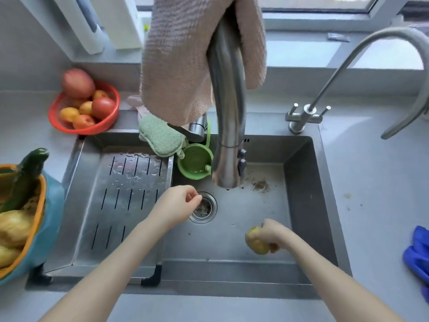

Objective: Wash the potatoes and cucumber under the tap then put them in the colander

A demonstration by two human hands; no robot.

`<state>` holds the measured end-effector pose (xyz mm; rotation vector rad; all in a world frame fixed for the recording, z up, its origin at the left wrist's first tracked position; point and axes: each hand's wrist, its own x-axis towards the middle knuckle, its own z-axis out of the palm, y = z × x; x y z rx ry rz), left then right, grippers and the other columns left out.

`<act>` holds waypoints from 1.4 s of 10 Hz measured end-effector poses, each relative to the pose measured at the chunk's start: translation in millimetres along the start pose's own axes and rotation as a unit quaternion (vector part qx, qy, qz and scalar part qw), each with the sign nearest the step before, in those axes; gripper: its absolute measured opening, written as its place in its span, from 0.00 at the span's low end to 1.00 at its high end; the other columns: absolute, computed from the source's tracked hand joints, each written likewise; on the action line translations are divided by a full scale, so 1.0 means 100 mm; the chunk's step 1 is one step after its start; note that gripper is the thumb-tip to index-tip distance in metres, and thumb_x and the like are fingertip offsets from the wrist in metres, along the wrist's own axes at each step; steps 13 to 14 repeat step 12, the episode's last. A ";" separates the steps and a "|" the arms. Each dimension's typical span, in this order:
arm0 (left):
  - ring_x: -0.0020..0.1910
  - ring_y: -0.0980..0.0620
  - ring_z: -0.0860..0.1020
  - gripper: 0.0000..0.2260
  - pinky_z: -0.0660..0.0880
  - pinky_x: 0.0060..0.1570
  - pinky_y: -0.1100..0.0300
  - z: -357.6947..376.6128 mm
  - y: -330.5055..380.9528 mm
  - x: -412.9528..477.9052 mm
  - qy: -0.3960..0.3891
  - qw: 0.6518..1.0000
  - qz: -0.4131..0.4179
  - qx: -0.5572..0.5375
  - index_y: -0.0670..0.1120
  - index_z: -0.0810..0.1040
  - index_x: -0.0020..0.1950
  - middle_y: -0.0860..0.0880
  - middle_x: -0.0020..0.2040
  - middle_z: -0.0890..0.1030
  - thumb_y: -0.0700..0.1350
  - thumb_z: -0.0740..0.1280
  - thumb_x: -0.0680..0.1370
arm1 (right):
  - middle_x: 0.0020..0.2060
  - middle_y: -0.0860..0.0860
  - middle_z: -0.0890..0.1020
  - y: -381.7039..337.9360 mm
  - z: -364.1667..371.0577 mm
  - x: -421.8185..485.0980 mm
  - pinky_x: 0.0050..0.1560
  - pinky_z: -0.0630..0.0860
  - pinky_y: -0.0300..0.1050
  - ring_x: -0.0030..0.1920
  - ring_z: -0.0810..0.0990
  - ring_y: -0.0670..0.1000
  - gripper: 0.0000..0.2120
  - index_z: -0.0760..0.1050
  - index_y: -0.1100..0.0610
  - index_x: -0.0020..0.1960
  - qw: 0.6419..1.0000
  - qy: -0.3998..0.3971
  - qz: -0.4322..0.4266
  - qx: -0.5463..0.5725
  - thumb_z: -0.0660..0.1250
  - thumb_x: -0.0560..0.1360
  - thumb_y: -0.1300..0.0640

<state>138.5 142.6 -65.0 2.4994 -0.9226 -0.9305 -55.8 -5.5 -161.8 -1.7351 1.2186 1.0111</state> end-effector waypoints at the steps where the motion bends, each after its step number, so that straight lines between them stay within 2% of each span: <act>1: 0.44 0.52 0.76 0.08 0.68 0.43 0.62 -0.23 -0.17 -0.12 0.033 0.999 -0.014 -0.022 0.47 0.80 0.49 0.52 0.42 0.79 0.47 0.63 0.78 | 0.43 0.54 0.76 -0.51 -0.06 -0.38 0.35 0.80 0.44 0.39 0.78 0.52 0.15 0.75 0.59 0.51 0.959 -0.096 -0.079 0.256 0.70 0.69 0.51; 2: 0.41 0.53 0.76 0.06 0.67 0.39 0.63 -0.54 -0.42 -0.31 0.108 0.991 -0.029 -0.069 0.49 0.78 0.43 0.52 0.38 0.79 0.45 0.64 0.78 | 0.44 0.52 0.76 -1.13 0.02 -0.82 0.39 0.79 0.42 0.41 0.78 0.49 0.17 0.74 0.57 0.52 0.920 -0.130 -0.202 0.311 0.70 0.66 0.53; 3: 0.38 0.49 0.78 0.06 0.72 0.39 0.61 -0.91 -0.81 -0.59 0.235 0.958 -0.047 -0.155 0.46 0.79 0.43 0.50 0.35 0.80 0.44 0.65 0.78 | 0.43 0.51 0.76 -1.75 0.25 -1.20 0.36 0.79 0.40 0.37 0.78 0.44 0.12 0.71 0.57 0.52 0.885 -0.122 -0.306 0.329 0.71 0.71 0.61; 4: 0.37 0.46 0.80 0.07 0.77 0.44 0.52 -1.24 -1.33 -0.94 0.351 0.912 -0.070 -0.202 0.45 0.80 0.43 0.48 0.35 0.81 0.44 0.65 0.78 | 0.46 0.49 0.77 -2.36 0.55 -1.55 0.42 0.78 0.37 0.42 0.78 0.45 0.19 0.69 0.54 0.53 0.871 -0.073 -0.394 0.285 0.75 0.69 0.61; 5: 0.37 0.46 0.79 0.06 0.77 0.46 0.50 -1.46 -1.86 -1.23 0.408 0.879 -0.113 -0.220 0.46 0.79 0.43 0.48 0.35 0.81 0.42 0.64 0.78 | 0.46 0.47 0.77 -2.96 0.92 -1.78 0.44 0.75 0.35 0.46 0.78 0.47 0.24 0.68 0.54 0.55 0.858 0.049 -0.480 0.177 0.77 0.65 0.57; 6: 0.38 0.44 0.79 0.07 0.77 0.48 0.48 -1.61 -2.25 -1.41 0.428 0.862 -0.145 -0.231 0.45 0.79 0.44 0.47 0.36 0.80 0.40 0.63 0.79 | 0.53 0.53 0.77 -3.47 1.27 -1.81 0.50 0.72 0.46 0.53 0.76 0.55 0.28 0.68 0.57 0.60 0.813 0.156 -0.560 0.007 0.75 0.65 0.54; 7: 0.41 0.42 0.81 0.07 0.78 0.48 0.48 -1.67 -2.52 -1.48 0.428 0.858 -0.164 -0.232 0.46 0.79 0.43 0.45 0.38 0.82 0.41 0.63 0.79 | 0.54 0.54 0.78 -3.82 1.50 -1.82 0.50 0.69 0.49 0.53 0.77 0.58 0.26 0.69 0.58 0.61 0.755 0.234 -0.586 -0.177 0.72 0.68 0.49; 8: 0.43 0.43 0.81 0.07 0.78 0.49 0.47 -1.73 -2.67 -1.50 0.412 0.865 -0.172 -0.228 0.46 0.80 0.44 0.46 0.41 0.83 0.43 0.64 0.78 | 0.50 0.52 0.80 -3.96 1.64 -1.81 0.46 0.63 0.49 0.50 0.78 0.58 0.26 0.69 0.57 0.57 0.704 0.256 -0.588 -0.306 0.70 0.66 0.43; 9: 0.44 0.45 0.81 0.07 0.78 0.50 0.50 -1.80 -2.73 -1.46 0.398 0.874 -0.149 -0.234 0.45 0.81 0.45 0.47 0.42 0.83 0.44 0.63 0.78 | 0.49 0.53 0.81 -3.97 1.71 -1.81 0.48 0.61 0.49 0.49 0.78 0.57 0.29 0.70 0.56 0.56 0.678 0.253 -0.554 -0.412 0.72 0.63 0.39; 10: 0.44 0.46 0.81 0.09 0.78 0.50 0.49 -1.89 -2.70 -1.40 0.379 0.880 -0.135 -0.252 0.44 0.81 0.47 0.48 0.41 0.83 0.44 0.63 0.79 | 0.49 0.53 0.81 -3.96 1.75 -1.87 0.51 0.63 0.51 0.49 0.76 0.57 0.30 0.72 0.56 0.54 0.659 0.272 -0.533 -0.455 0.72 0.62 0.37; 11: 0.43 0.46 0.80 0.09 0.79 0.48 0.51 -2.00 -2.62 -1.34 0.372 0.886 -0.103 -0.257 0.44 0.81 0.47 0.50 0.39 0.82 0.44 0.63 0.79 | 0.51 0.54 0.80 -3.93 1.70 -1.90 0.53 0.63 0.52 0.51 0.75 0.58 0.30 0.73 0.56 0.58 0.660 0.258 -0.532 -0.464 0.70 0.65 0.36; 12: 0.43 0.47 0.80 0.09 0.76 0.46 0.55 -2.09 -2.53 -1.32 0.381 0.890 -0.089 -0.235 0.45 0.81 0.47 0.50 0.40 0.82 0.45 0.62 0.79 | 0.54 0.53 0.79 -3.87 1.57 -1.94 0.56 0.64 0.51 0.54 0.74 0.57 0.27 0.73 0.53 0.64 0.706 0.253 -0.519 -0.410 0.69 0.70 0.39; 14: 0.43 0.47 0.80 0.09 0.76 0.46 0.55 -2.09 -2.53 -1.32 0.381 0.890 -0.089 -0.235 0.45 0.81 0.47 0.50 0.40 0.82 0.45 0.62 0.79 | 0.54 0.53 0.79 -3.87 1.57 -1.94 0.56 0.64 0.51 0.54 0.74 0.57 0.27 0.73 0.53 0.64 0.706 0.253 -0.519 -0.410 0.69 0.70 0.39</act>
